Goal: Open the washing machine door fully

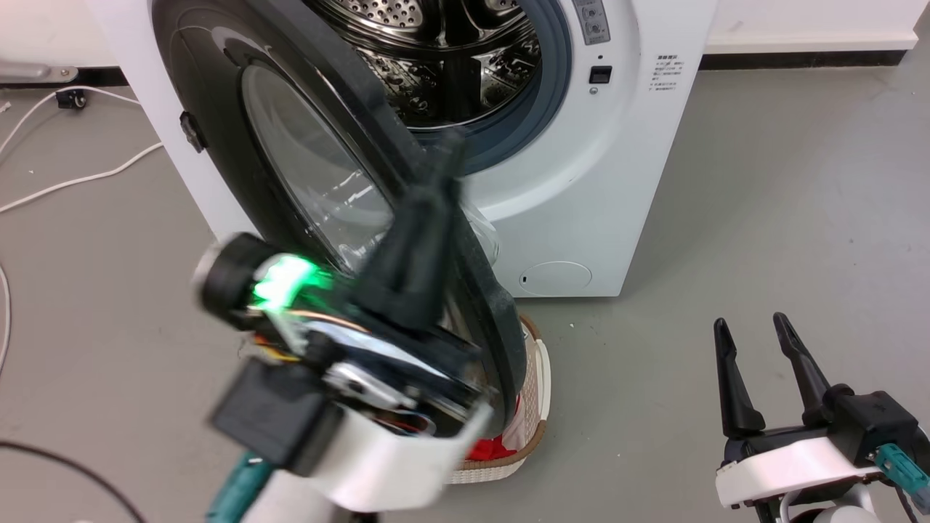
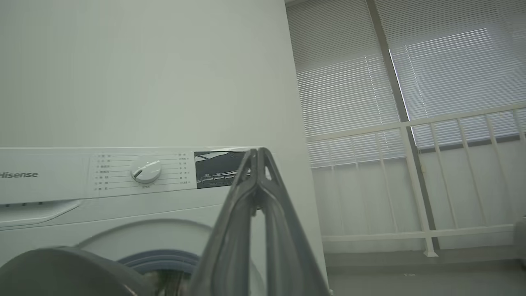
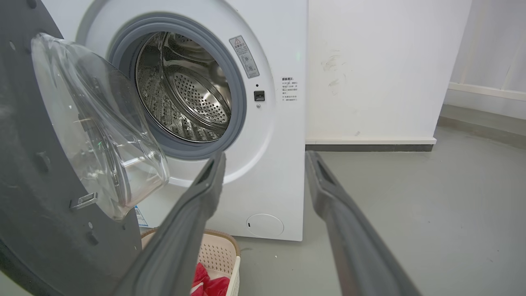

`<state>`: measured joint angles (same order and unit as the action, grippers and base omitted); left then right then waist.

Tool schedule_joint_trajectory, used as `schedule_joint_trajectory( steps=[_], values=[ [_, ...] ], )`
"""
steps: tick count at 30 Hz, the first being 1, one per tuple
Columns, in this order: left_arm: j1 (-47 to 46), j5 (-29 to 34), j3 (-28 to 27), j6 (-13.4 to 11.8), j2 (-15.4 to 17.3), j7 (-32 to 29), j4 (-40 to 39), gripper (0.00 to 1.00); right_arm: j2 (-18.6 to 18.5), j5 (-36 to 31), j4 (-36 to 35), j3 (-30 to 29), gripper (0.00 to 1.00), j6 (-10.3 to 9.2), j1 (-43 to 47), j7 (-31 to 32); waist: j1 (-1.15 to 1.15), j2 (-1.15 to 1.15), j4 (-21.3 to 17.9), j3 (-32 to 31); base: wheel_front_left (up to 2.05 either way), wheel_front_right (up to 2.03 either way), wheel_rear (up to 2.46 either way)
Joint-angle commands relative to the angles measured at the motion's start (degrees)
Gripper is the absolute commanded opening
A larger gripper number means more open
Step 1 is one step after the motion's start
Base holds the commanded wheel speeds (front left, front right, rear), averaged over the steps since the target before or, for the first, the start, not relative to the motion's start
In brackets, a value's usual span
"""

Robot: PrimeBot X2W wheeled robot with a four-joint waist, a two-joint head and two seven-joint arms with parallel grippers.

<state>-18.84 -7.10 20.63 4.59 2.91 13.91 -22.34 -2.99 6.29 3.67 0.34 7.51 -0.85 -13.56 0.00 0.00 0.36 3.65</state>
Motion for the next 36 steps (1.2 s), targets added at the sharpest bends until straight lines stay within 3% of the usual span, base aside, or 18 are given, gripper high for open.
schedule_joint_trajectory(
  steps=[1,20,27,36],
  values=[
    [-0.1,-0.5,1.3,0.6,0.0,-0.5,0.7,0.00,0.2,0.2,0.1,-0.1,1.00,-0.04,-0.1,-0.2,0.00,0.00,-0.1,0.1,0.00,0.00,0.00],
    [11.8,-6.5,22.1,2.5,1.5,-7.8,11.5,0.00,0.2,1.3,1.3,-0.2,1.00,-0.04,-0.8,-0.6,0.00,0.00,0.7,1.3,0.00,0.00,0.00],
    [12.4,-7.0,21.5,0.8,1.4,-6.9,18.6,0.00,0.2,1.8,1.9,0.3,1.00,-0.04,-1.4,-0.6,0.00,0.00,-0.2,1.8,0.00,0.00,0.00],
    [8.5,-7.5,17.5,-4.0,0.7,-3.7,26.1,0.00,0.2,3.1,2.9,0.8,1.00,-0.04,-1.8,-0.9,0.00,0.00,-1.4,2.7,0.00,0.00,0.00]
  ],
)
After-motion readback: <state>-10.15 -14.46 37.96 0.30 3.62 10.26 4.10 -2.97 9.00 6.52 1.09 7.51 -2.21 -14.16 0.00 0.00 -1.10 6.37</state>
